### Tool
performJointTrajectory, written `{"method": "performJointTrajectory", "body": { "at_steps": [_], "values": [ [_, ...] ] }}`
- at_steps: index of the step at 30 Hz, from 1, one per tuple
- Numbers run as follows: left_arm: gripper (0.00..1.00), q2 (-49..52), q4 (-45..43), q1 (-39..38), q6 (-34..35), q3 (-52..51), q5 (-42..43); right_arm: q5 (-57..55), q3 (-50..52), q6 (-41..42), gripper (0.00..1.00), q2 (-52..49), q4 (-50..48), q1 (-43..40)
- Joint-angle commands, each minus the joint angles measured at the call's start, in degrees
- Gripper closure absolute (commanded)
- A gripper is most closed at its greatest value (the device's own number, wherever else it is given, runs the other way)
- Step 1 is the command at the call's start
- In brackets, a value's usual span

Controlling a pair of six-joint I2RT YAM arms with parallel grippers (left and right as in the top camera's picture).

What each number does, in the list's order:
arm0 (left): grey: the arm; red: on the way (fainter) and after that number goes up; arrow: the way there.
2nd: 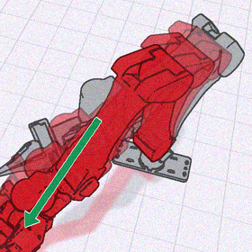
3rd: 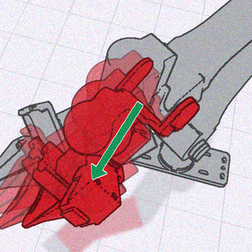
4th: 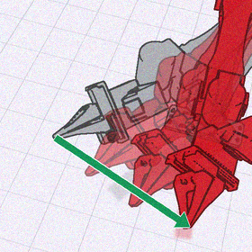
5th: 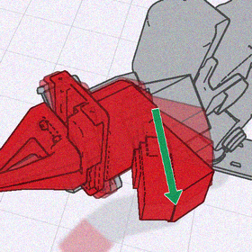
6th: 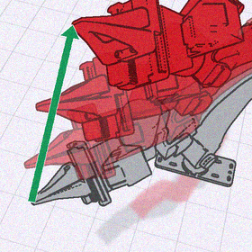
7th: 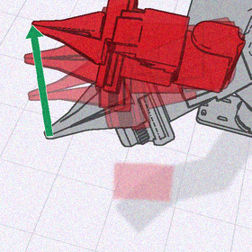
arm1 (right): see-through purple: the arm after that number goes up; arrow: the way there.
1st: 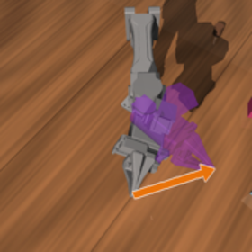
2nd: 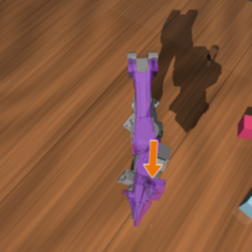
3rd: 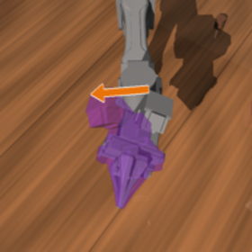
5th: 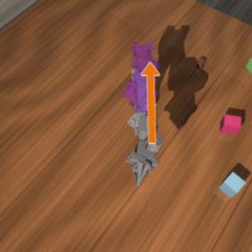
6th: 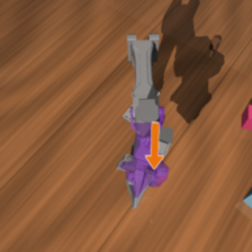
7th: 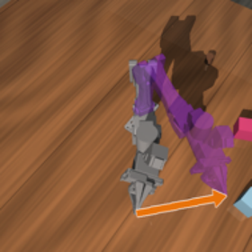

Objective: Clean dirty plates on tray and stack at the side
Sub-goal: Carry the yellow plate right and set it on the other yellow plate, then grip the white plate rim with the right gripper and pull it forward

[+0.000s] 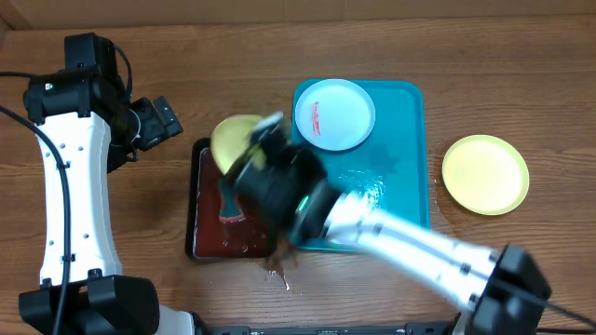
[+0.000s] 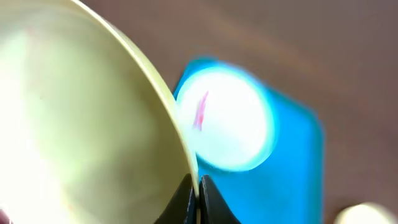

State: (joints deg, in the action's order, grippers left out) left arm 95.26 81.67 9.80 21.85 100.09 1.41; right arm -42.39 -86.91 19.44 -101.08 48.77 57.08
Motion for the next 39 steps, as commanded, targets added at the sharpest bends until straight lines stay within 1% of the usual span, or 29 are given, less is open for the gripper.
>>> {"method": "performJointTrajectory", "body": {
  "at_steps": [1,3,4,6,8,9,13,18,22,25,30,34,35,36,37,39],
  "values": [
    [0.0,-0.5,0.2,0.3,-1.1,1.0,-0.7,36.1,-2.5,1.8,0.96,3.3,1.5,-14.7],
    [0.0,-0.5,0.2,0.3,-1.1,1.0,-0.7,47.7,-3.2,1.8,0.96,4.8,2.1,-22.5],
    [0.0,-0.5,0.2,0.3,-1.1,1.0,-0.7,53.4,-3.2,1.9,0.96,6.0,2.5,-28.2],
    [0.0,-0.5,0.2,0.3,-1.1,1.0,-0.7,57.7,-3.2,3.5,0.96,7.6,3.9,-37.3],
    [0.0,-0.5,0.2,0.3,-1.1,1.0,-0.7,57.3,-3.2,4.6,0.96,8.0,6.2,-45.0],
    [0.0,-0.5,0.2,0.3,-1.1,1.0,-0.7,56.9,-3.2,4.7,0.96,7.8,8.7,-51.8],
    [0.0,-0.5,0.2,0.3,-1.1,1.0,-0.7,53.1,-3.1,4.6,0.96,6.3,15.6,-66.7],
    [0.0,-0.5,0.2,0.3,-1.1,1.0,-0.7,48.8,-1.8,4.6,0.96,3.1,21.9,-79.6],
    [0.0,-0.5,0.2,0.3,-1.1,1.0,-0.7,48.5,4.2,4.6,0.96,2.0,19.5,-85.8],
    [0.0,-0.5,0.2,0.3,-1.1,1.0,-0.7,49.0,10.3,4.6,0.96,2.0,16.5,-88.1],
    [0.0,-0.5,0.2,0.3,-1.1,1.0,-0.7,48.9,18.7,4.6,0.96,2.0,12.6,-88.6],
    [0.0,-0.5,0.2,0.3,-1.1,1.0,-0.7,49.3,19.2,4.6,0.96,2.3,12.6,-88.3],
    [0.0,-0.5,0.2,0.3,-1.1,1.0,-0.7,49.8,18.8,4.6,0.89,2.6,12.9,-88.3],
    [0.0,-0.5,0.2,0.3,-1.1,1.0,-0.7,50.4,18.1,4.6,0.76,3.2,13.6,-88.3],
    [0.0,-0.5,0.2,0.3,-1.1,1.0,-0.7,50.9,17.0,4.6,0.68,4.0,14.6,-88.3],
    [0.0,-0.5,0.2,0.3,-1.1,1.0,-0.7,51.8,14.4,4.3,0.58,6.0,16.6,-88.1]
  ]
}}
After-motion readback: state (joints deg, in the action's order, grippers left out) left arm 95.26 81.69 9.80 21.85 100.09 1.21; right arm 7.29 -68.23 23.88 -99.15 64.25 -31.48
